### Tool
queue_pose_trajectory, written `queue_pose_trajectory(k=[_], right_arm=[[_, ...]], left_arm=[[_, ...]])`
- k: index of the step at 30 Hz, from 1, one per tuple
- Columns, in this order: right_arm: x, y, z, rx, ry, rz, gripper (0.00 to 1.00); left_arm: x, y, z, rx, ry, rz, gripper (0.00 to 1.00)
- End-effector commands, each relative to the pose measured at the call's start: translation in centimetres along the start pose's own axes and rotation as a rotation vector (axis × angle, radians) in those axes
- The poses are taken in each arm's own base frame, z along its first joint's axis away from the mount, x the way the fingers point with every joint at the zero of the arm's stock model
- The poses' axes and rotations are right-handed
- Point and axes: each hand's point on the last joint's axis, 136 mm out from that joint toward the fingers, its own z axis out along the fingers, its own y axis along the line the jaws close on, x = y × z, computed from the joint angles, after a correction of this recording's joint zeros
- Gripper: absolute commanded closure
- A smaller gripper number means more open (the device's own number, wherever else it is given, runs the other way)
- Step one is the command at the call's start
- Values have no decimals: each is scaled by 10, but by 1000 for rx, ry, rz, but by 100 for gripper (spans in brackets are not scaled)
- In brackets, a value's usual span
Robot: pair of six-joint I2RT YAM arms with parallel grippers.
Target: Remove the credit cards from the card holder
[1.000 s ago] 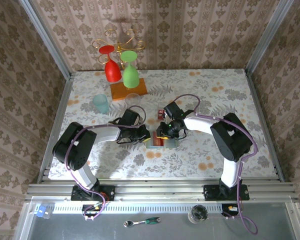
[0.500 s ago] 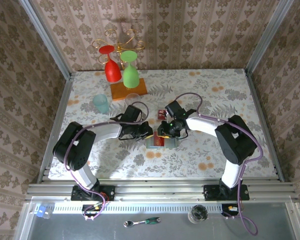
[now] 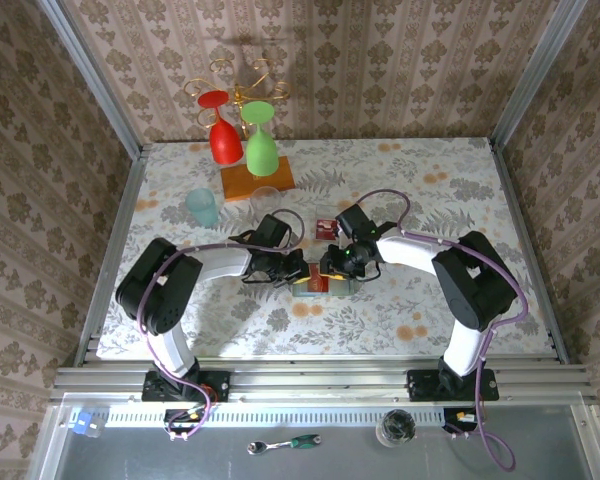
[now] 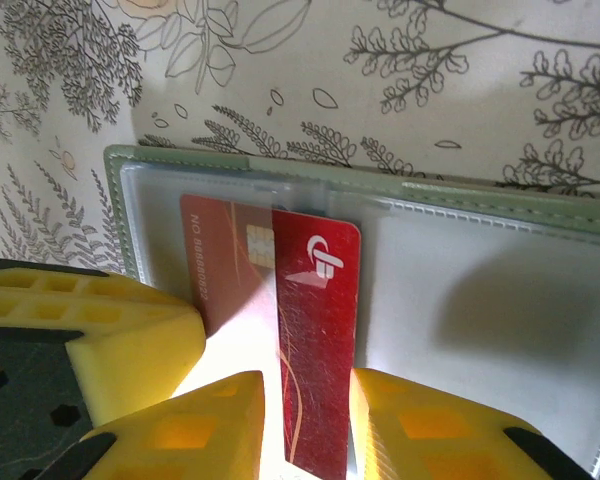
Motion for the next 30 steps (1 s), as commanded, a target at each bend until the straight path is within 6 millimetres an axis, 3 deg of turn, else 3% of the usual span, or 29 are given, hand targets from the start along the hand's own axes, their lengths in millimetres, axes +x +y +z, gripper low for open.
queue_pose_trajectory(k=[1, 18, 30], right_arm=[[3, -5, 6, -9, 14, 25, 71], [7, -12, 15, -8, 37, 42, 71], [6, -11, 14, -19, 34, 41, 71]], left_arm=[[0, -2, -4, -15, 2, 18, 95], [-4, -8, -12, -16, -29, 35, 85], [-4, -2, -11, -41, -33, 26, 96]])
